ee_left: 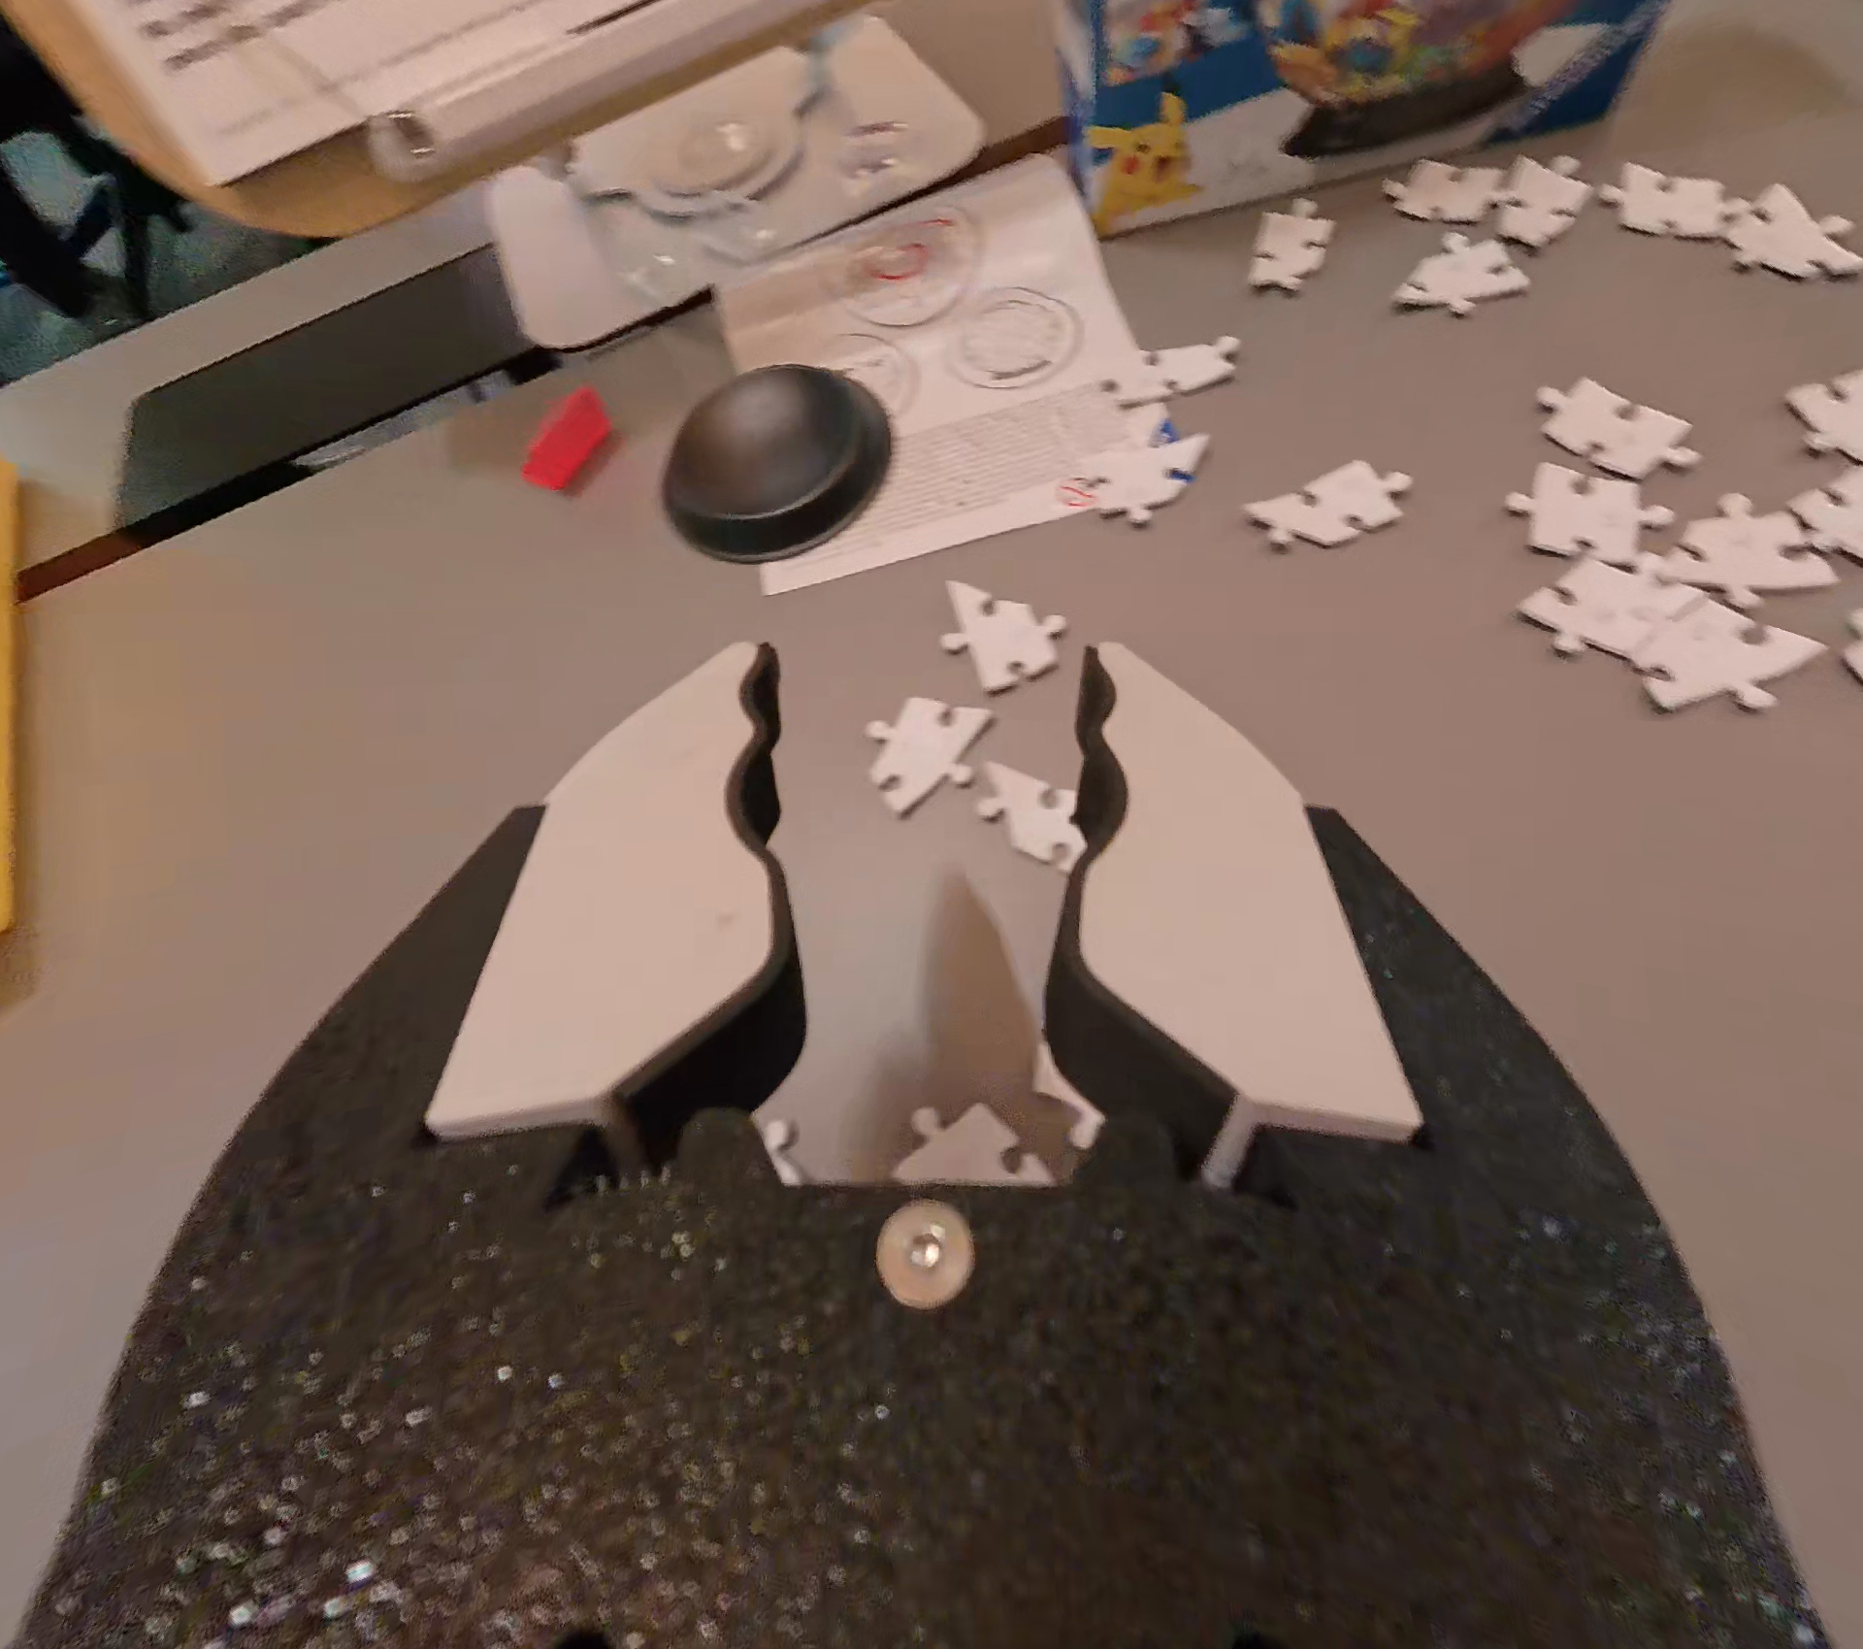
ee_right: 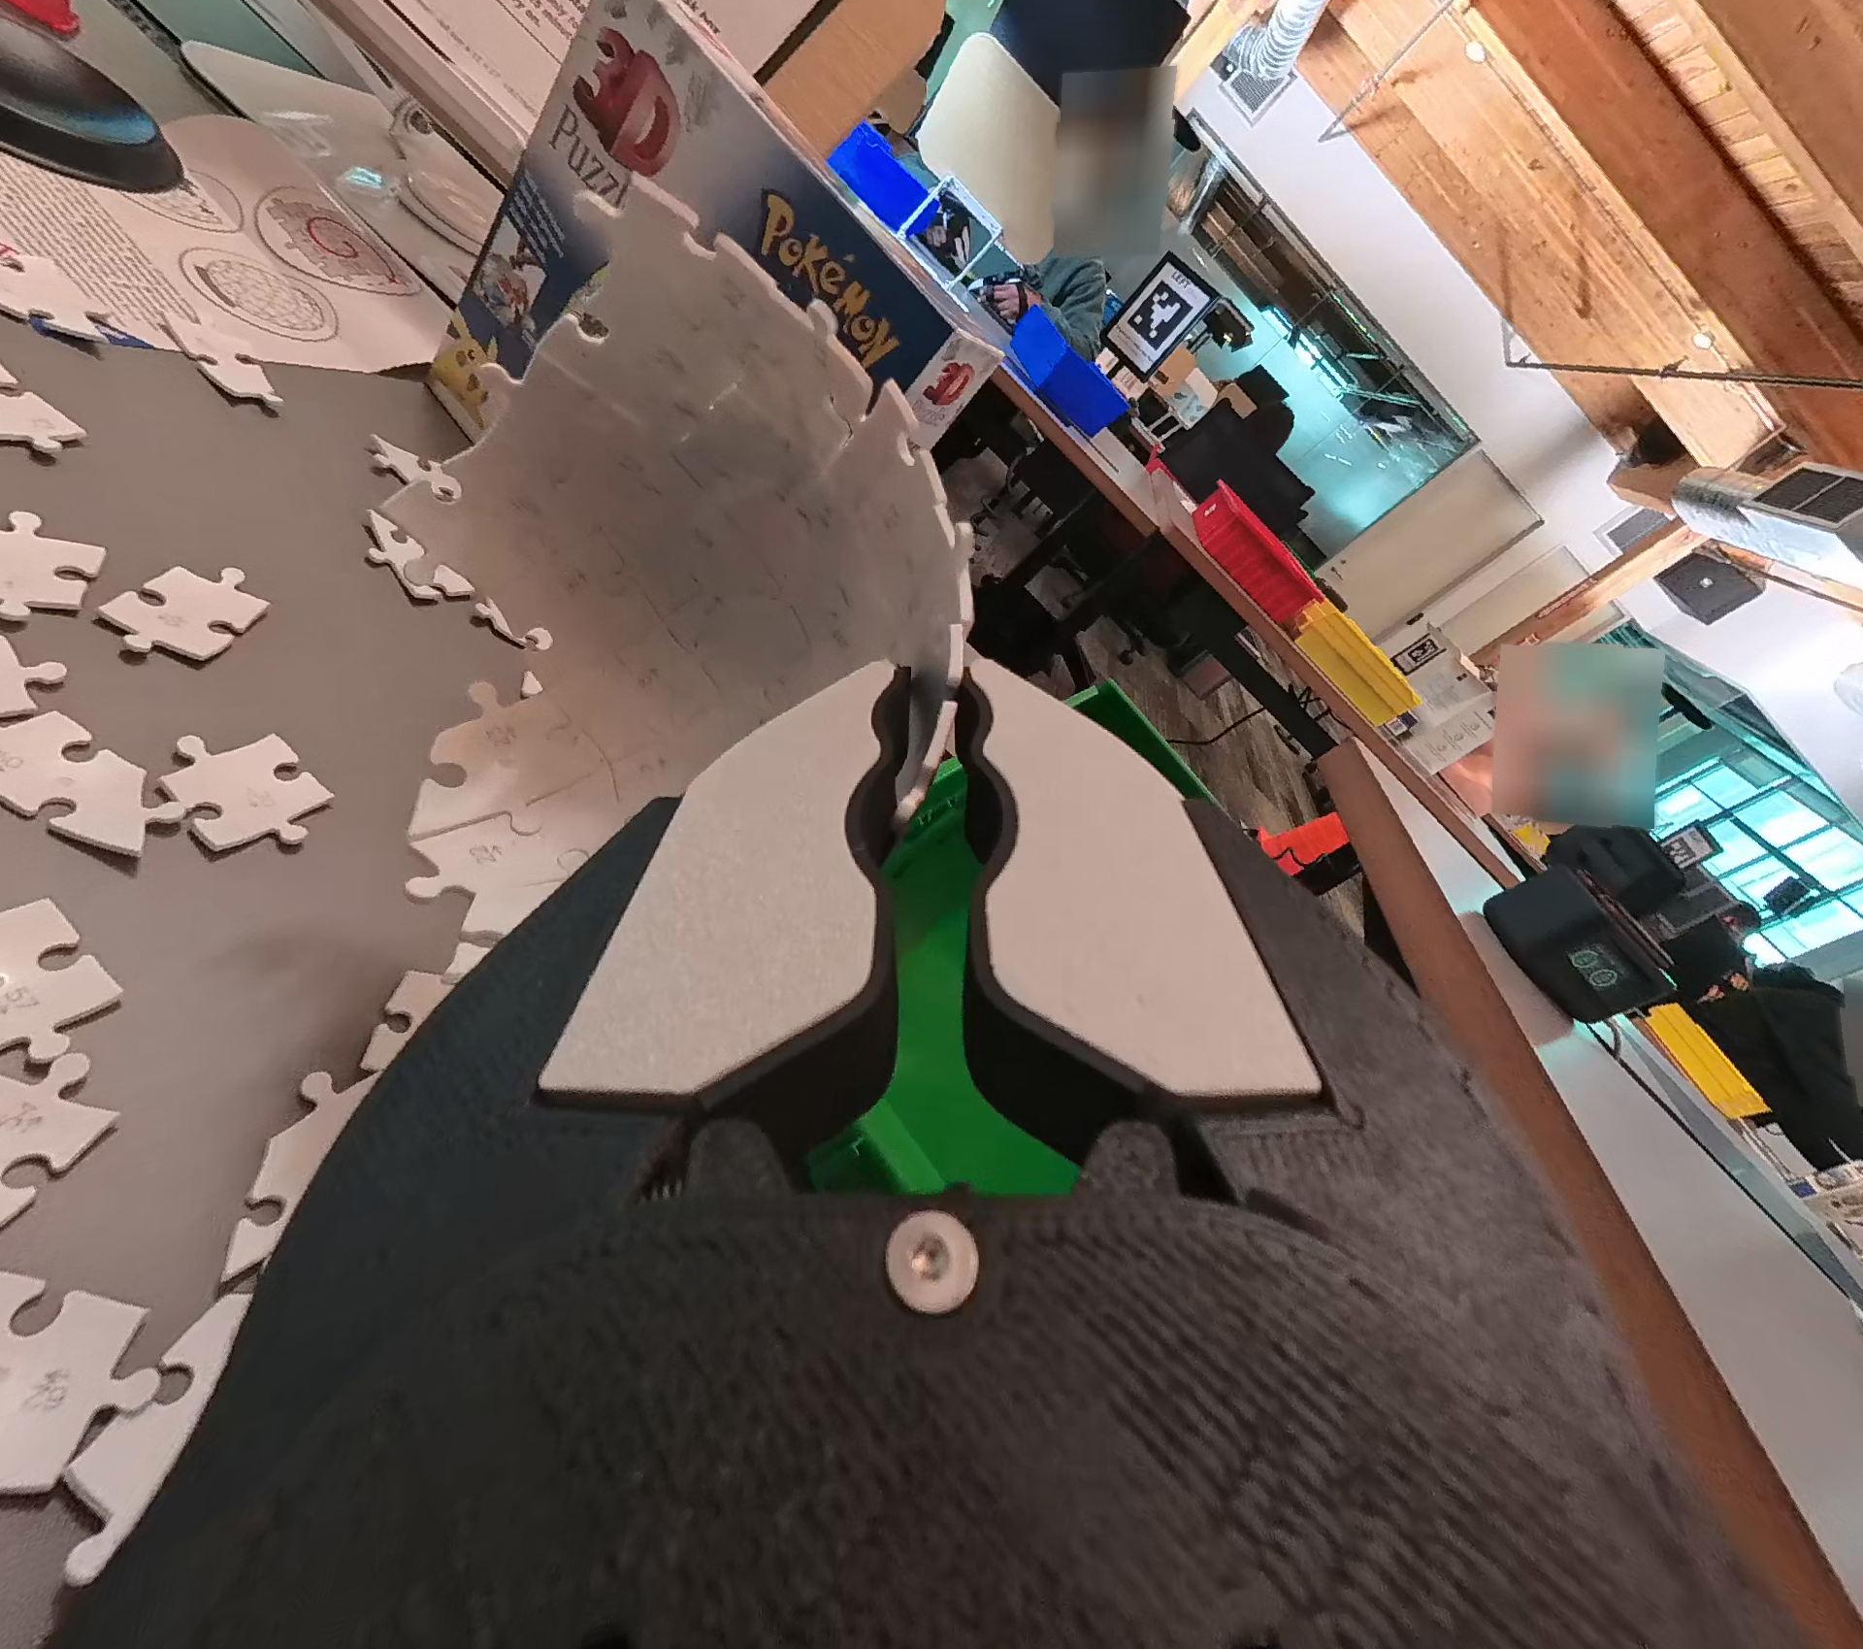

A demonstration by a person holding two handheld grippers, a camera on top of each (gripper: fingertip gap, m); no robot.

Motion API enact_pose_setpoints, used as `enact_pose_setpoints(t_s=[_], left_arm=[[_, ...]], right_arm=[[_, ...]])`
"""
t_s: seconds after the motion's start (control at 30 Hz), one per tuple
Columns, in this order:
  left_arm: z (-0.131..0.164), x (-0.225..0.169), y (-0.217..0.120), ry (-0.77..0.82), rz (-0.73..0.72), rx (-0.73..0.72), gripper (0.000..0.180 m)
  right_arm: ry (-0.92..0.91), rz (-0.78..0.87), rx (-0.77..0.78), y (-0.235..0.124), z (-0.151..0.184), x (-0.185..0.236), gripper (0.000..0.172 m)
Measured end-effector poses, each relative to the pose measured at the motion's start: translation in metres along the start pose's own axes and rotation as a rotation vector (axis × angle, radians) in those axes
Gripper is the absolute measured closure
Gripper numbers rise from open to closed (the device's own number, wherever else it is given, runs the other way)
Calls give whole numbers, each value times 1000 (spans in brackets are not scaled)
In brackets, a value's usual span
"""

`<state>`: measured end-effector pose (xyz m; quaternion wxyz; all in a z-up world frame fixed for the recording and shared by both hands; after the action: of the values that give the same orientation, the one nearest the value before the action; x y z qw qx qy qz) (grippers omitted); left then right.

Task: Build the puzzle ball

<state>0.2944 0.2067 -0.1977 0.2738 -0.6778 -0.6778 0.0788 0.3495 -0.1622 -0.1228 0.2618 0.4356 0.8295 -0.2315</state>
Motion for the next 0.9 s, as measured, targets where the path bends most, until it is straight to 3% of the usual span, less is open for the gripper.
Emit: enact_pose_setpoints(t_s=[0.33, 0.9], left_arm=[[23, 89, 2, -114, -175, 61, 120], [50, 73, 12, -74, -75, 136, 132]], right_arm=[[-24, -11, 44, 3, 5, 3, 164], [-67, -8, 34, 1, -13, 4, 164]])
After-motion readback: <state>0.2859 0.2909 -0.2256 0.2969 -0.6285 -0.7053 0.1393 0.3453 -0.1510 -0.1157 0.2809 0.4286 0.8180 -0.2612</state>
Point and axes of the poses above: each gripper's, where its closed fingertips meet, y out along the fingers, z out of its underside, x = y × z across the jaws, the point moved 1 cm from there along -y, back along the fingers, and after that the axes turned 10 degrees about -z, right-handed, at the moved point
